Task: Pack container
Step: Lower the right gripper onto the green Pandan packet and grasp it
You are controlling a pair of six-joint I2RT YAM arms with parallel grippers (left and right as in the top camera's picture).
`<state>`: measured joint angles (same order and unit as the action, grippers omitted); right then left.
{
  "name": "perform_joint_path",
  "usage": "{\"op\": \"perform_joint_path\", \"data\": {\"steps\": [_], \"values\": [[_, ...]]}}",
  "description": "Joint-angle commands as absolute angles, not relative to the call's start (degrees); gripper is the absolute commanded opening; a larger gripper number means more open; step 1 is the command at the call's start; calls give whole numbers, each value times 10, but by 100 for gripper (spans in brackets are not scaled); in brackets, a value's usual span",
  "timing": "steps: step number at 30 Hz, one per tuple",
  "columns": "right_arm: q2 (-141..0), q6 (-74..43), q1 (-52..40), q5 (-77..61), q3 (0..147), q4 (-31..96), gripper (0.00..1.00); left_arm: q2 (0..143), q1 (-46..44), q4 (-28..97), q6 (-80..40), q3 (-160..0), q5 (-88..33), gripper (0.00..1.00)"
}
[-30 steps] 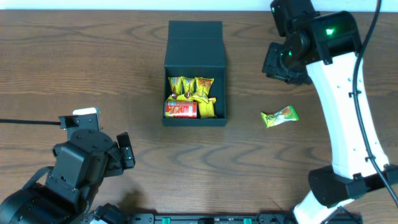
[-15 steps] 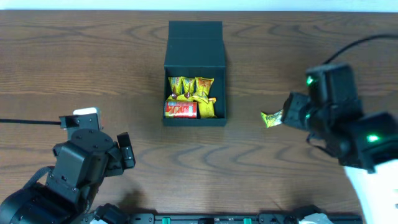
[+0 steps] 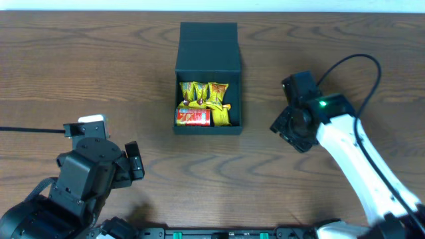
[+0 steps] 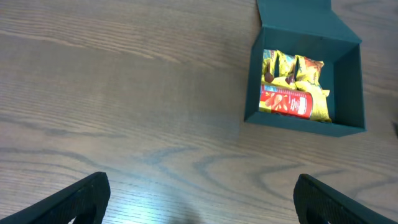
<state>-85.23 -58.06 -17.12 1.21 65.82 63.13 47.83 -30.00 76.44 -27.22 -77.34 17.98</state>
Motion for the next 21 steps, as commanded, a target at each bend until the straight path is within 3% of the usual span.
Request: {"op": "perform_joint_path", "data": {"steps": [1,7,21], "values": [[-894,-621,-163,31,655,620,56,477,-297,766,-279,-773,180,95],[-954,-641,-101,11,655,603,48,477,-297,780,-278,-773,180,96],[-967,-582,-50,6,654,499,49,477,-297,780,-277,-773,180,95]]}}
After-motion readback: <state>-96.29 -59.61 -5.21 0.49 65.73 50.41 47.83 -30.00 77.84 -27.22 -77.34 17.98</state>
